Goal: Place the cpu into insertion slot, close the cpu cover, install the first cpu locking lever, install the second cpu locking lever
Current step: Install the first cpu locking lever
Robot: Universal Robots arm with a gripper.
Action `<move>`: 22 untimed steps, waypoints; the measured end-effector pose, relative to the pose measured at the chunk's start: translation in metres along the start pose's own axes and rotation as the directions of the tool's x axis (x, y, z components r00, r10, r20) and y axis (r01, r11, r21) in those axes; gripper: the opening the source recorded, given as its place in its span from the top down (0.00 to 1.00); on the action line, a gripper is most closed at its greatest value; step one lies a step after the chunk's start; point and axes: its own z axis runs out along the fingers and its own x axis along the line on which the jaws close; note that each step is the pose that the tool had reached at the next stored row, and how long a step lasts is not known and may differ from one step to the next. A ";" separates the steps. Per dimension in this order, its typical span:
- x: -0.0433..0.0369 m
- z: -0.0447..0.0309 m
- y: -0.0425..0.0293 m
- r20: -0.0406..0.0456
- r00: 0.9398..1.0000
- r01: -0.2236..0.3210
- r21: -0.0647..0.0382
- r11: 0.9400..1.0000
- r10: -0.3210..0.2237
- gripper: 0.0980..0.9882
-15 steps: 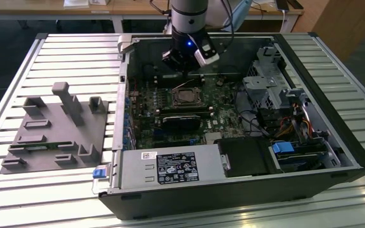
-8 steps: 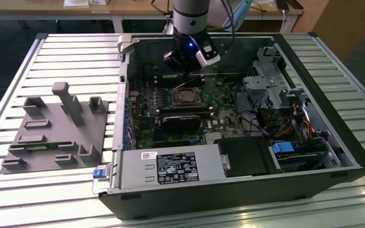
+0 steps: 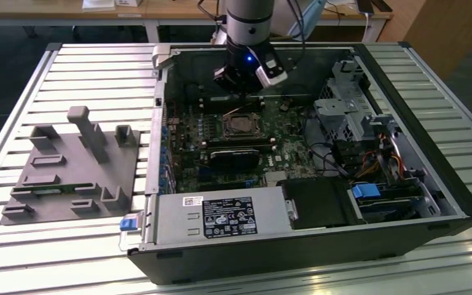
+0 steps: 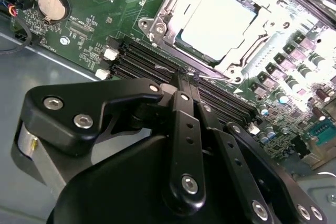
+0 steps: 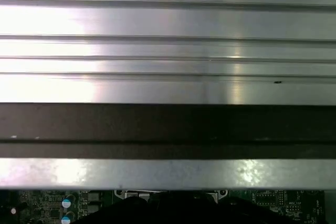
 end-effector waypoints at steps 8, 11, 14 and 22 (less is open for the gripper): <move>-0.0066 0.0026 -0.0001 0.000 1.000 0.000 0.000 1.000 0.000 0.97; -0.0083 0.0042 -0.0002 0.000 1.000 0.000 0.000 1.000 0.000 0.97; -0.0090 0.0062 -0.0004 0.000 1.000 0.000 0.000 1.000 0.000 0.97; -0.0124 0.0123 -0.0009 0.000 1.000 0.000 0.000 1.000 0.000 0.97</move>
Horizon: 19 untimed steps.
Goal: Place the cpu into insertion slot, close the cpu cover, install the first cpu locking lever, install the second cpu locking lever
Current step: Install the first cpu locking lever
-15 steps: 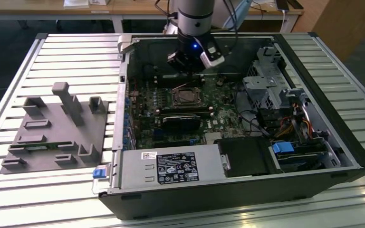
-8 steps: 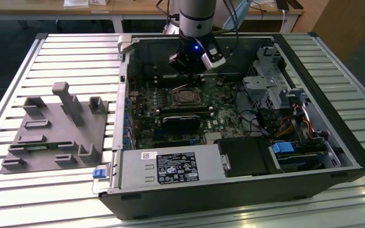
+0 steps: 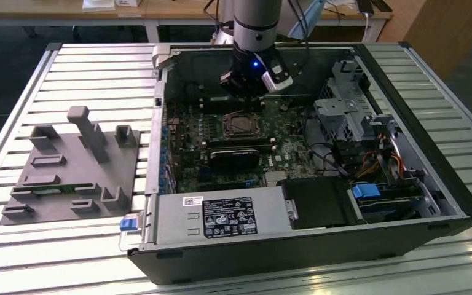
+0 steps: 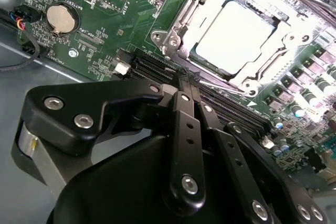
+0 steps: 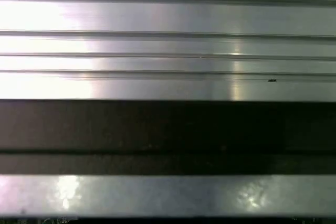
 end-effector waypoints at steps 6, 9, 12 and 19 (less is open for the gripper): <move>-0.0004 0.0048 -0.0004 0.000 1.000 0.000 0.001 1.000 0.000 0.97; -0.0004 0.0071 -0.0006 0.000 1.000 0.000 0.001 1.000 0.000 0.97; -0.0005 0.0093 -0.0007 0.000 1.000 0.000 0.003 1.000 0.000 0.97; -0.0005 0.0117 -0.0010 0.000 1.000 0.000 0.012 1.000 0.000 0.97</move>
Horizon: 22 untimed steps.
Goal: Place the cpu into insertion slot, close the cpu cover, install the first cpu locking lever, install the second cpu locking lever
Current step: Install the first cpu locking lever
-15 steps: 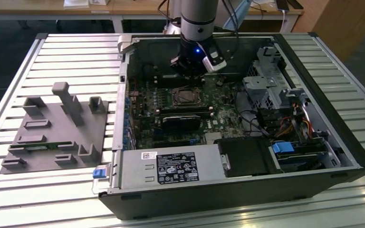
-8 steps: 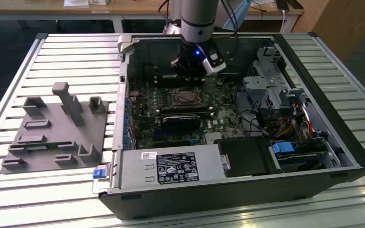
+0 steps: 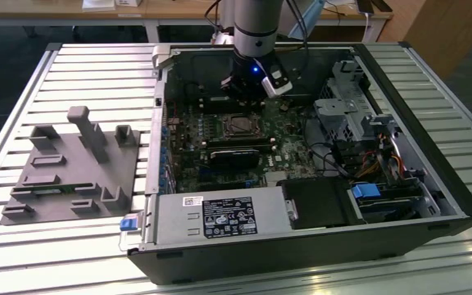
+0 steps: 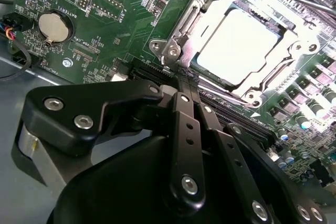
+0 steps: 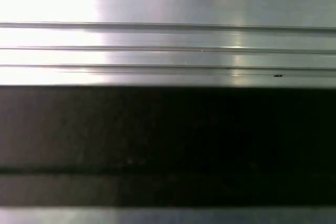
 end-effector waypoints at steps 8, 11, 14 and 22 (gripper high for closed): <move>0.0000 0.0009 0.0000 0.000 1.000 0.000 0.008 1.000 0.000 0.97; 0.0000 0.0006 0.0001 0.000 1.000 0.000 0.009 1.000 0.000 0.97; -0.0001 -0.0009 0.0002 0.000 1.000 0.000 0.009 1.000 0.000 0.97; -0.0001 -0.0009 0.0003 0.001 1.000 0.001 0.023 1.000 -0.001 0.97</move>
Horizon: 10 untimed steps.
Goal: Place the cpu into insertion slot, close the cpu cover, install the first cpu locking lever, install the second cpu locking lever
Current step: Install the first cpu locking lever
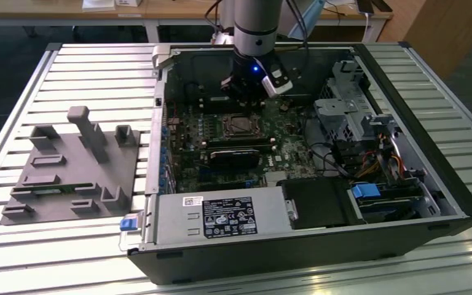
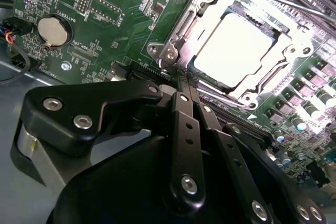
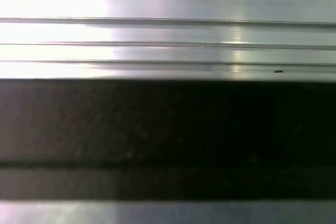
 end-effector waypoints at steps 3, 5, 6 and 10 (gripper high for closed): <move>0.0001 0.0013 0.0000 0.000 1.000 0.000 0.010 1.000 0.000 0.97; 0.0001 0.0022 0.0003 0.000 1.000 0.000 0.015 1.000 0.000 0.97; 0.0001 0.0027 0.0005 0.000 1.000 0.000 0.017 1.000 0.000 0.97; 0.0001 0.0042 0.0019 0.000 1.000 0.000 0.017 1.000 0.000 0.97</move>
